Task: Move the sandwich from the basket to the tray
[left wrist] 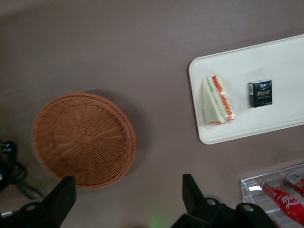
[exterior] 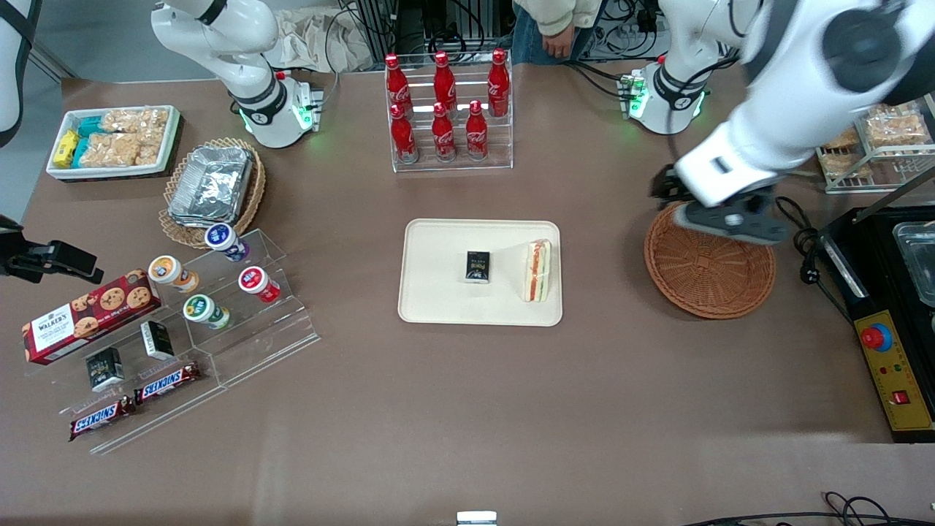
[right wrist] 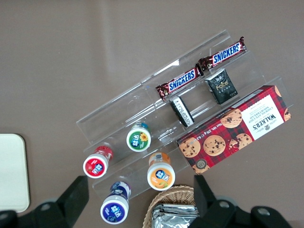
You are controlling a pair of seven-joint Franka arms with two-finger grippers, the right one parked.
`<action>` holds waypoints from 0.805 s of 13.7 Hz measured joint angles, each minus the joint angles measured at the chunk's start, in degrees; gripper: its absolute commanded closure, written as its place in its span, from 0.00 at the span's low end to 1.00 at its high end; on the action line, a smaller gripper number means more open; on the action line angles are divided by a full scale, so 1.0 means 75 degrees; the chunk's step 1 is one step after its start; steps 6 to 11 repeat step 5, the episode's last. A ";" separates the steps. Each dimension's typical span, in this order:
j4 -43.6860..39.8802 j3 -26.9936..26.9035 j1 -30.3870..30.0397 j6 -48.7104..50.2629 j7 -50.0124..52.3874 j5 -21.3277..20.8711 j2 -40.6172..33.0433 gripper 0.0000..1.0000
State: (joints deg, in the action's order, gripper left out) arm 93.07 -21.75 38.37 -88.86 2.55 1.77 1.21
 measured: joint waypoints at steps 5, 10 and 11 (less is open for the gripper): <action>-0.0653 -0.0655 0.0004 0.0492 -0.0007 -0.0119 0.0030 0.00; -0.0653 -0.0655 0.0004 0.0492 -0.0007 -0.0119 0.0030 0.00; -0.0653 -0.0655 0.0004 0.0492 -0.0007 -0.0119 0.0030 0.00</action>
